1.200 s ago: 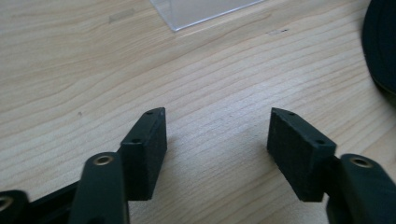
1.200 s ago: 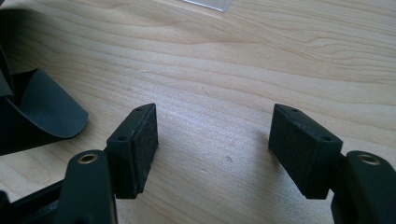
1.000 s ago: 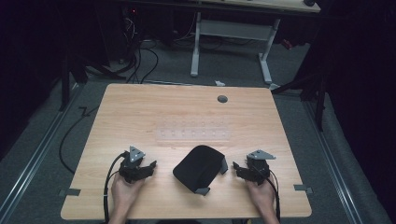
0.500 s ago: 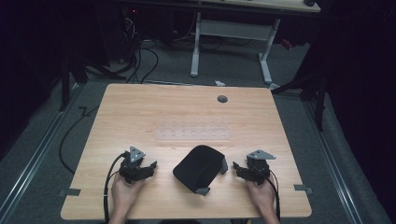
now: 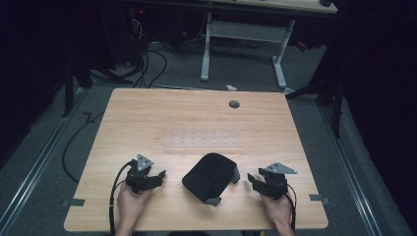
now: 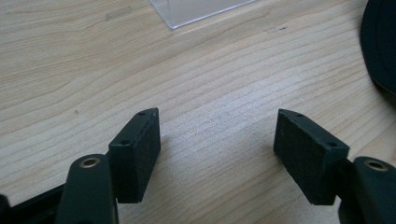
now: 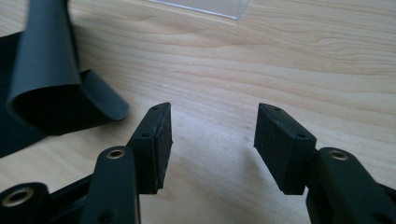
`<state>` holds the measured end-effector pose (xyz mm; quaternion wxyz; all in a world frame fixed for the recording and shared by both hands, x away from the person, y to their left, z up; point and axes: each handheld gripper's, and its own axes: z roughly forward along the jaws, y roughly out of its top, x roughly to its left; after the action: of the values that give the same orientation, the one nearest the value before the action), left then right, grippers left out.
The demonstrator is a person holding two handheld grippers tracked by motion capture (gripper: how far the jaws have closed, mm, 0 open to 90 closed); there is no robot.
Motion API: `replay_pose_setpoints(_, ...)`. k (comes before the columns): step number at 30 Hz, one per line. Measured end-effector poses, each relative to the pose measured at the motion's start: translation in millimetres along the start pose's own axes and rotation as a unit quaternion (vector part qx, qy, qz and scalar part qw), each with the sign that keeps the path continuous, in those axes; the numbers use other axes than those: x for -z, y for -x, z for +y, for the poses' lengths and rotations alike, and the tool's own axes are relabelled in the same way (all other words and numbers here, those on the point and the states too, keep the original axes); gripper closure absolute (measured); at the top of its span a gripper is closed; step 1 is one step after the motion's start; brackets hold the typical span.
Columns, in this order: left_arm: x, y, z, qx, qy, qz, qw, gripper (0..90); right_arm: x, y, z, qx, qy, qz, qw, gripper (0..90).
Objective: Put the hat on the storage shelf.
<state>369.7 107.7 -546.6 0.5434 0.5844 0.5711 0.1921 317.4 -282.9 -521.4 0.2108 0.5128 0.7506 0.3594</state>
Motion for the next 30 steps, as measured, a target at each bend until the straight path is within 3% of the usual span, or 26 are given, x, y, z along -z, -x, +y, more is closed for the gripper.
replay_pose_setpoints(6, 0.0, 0.1, 0.0, 0.0, 0.0, 0.0, 1.0, 31.8, 14.6, -4.3, -1.9, -0.005, 0.021, 0.029, 0.9994, 46.6)
replay_pose_setpoints(9, 0.0, 0.1, -0.1, 0.0, 0.0, 0.0, 1.0, 31.6, 23.6, -11.9, -1.1, 0.0, 0.037, 0.051, 0.998, 46.2)
replay_pose_setpoints(13, 0.0, 0.2, -0.1, 0.0, 0.0, 0.0, 1.0, 31.4, 25.4, -19.1, 1.4, 0.01, 0.039, 0.065, 0.9971, 45.7)
replay_pose_setpoints(14, 0.0, 0.2, -0.1, 0.0, 0.0, 0.0, 1.0, 31.3, 25.1, -25.4, 4.6, 0.02, 0.039, 0.074, 0.9963, 45.2)
replay_pose_setpoints(19, 0.0, 0.2, -0.2, 0.0, 0.0, 0.0, 1.0, 31.2, 18.5, -33.8, 15.2, 0.026, 0.038, 0.098, 0.9941, 43.6)
replay_pose_setpoints(22, 0.0, 0.2, -0.2, 0.0, 0.0, 0.0, 1.0, 31.2, 12.8, -38.0, 22.1, 0.037, 0.041, 0.099, 0.9935, 43.4)
replay_pose_setpoints(30, 0.0, 0.3, -0.2, 0.0, 0.0, 0.0, 1.0, 31.2, -3.8, -40.4, 34.4, 0.03, 0.032, 0.118, 0.9921, 43.2)
